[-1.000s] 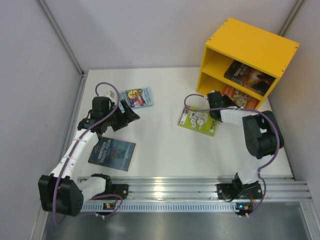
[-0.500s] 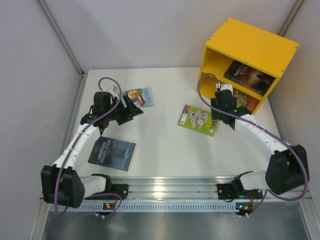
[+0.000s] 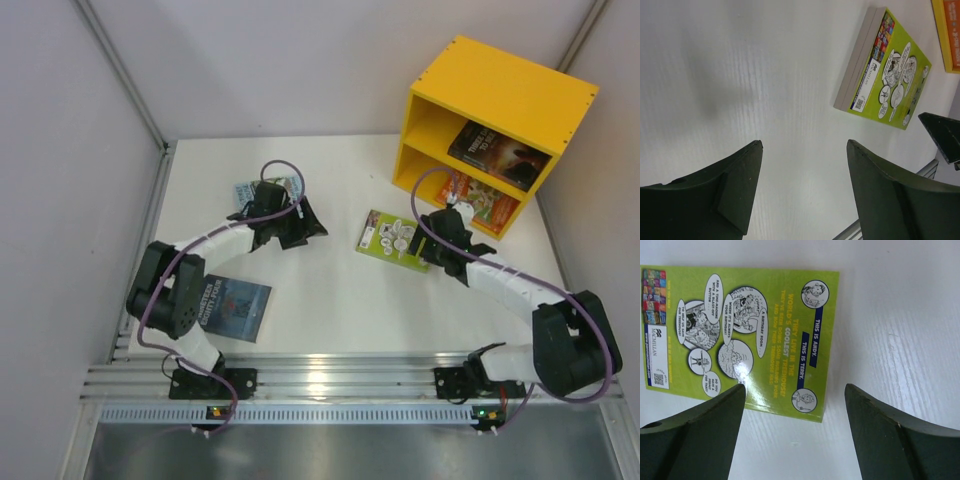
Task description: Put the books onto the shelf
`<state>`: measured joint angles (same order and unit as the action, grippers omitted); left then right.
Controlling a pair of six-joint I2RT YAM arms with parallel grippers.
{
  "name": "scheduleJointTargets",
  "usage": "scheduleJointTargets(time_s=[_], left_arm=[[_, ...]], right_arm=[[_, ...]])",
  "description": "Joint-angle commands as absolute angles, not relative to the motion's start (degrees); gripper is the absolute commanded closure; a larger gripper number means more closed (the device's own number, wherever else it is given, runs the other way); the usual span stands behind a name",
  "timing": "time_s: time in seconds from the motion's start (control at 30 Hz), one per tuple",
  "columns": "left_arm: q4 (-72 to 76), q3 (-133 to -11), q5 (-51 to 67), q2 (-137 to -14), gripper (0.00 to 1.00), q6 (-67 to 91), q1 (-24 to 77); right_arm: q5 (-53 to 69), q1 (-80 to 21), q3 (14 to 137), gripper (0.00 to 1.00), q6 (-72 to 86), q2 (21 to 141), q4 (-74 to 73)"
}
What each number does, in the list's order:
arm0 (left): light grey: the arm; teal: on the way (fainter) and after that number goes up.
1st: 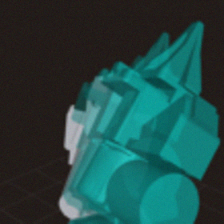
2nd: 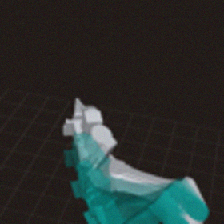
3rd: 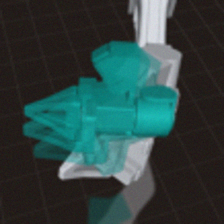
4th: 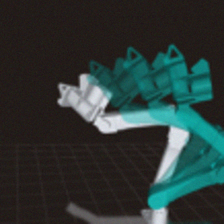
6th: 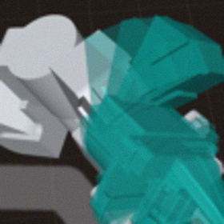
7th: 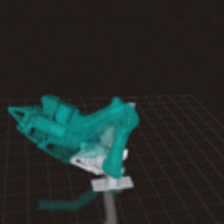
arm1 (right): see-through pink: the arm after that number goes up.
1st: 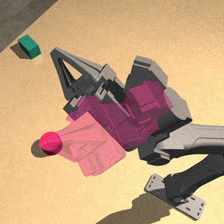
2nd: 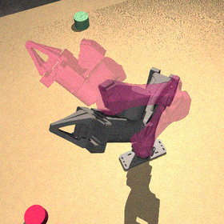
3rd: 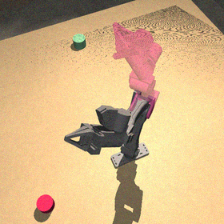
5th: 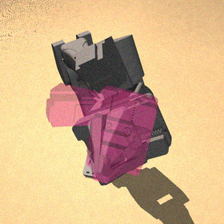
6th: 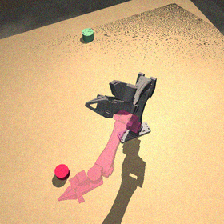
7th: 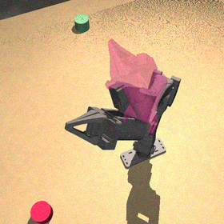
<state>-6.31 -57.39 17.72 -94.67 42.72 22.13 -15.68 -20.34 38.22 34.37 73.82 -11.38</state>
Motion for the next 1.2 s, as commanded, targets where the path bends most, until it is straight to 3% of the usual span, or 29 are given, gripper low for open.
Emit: scheduleJointTargets(time_s=[0.0, 0.17, 0.33, 0.5, 0.67, 0.8, 0.9, 1.17], left_arm=[[1.6, -61.5, 16.3, -98.9, 0.26, 44.6, 24.6], [0.9, -63.5, 14.0, -103.5, 0.19, 45.4, 27.2], [2.0, -61.3, 10.6, -103.8, 0.19, 47.0, 27.8], [2.8, -59.3, 9.9, -102.0, 0.19, 47.5, 27.5], [2.0, -59.1, 12.5, -101.4, 0.2, 47.5, 26.4], [2.1, -57.9, 14.5, -99.6, 0.2, 47.0, 24.4], [1.7, -58.5, 16.3, -99.5, 0.2, 45.6, 23.9], [5.2, -60.6, 21.4, -104.1, 0.2, 47.4, 23.6]], right_arm=[[-15.0, -19.9, 37.7, 0.2, 37.5, 76.4, -3.2], [-10.3, -19.6, 36.4, 0.23, 40.1, 81.0, 0.4], [-2.1, -20.0, 31.4, 0.27, 44.9, 82.7, 11.8], [1.9, -27.6, 31.2, 0.29, 44.2, 84.7, 15.2], [8.7, -31.8, 36.3, 0.3, 34.8, 82.2, 9.0], [2.9, -31.3, 42.4, 0.28, 27.8, 77.3, -8.0], [0.8, -29.4, 48.1, 0.26, 21.4, 77.9, -11.8], [7.8, -22.1, 64.9, 0.2, 5.1, 98.2, -13.5]])
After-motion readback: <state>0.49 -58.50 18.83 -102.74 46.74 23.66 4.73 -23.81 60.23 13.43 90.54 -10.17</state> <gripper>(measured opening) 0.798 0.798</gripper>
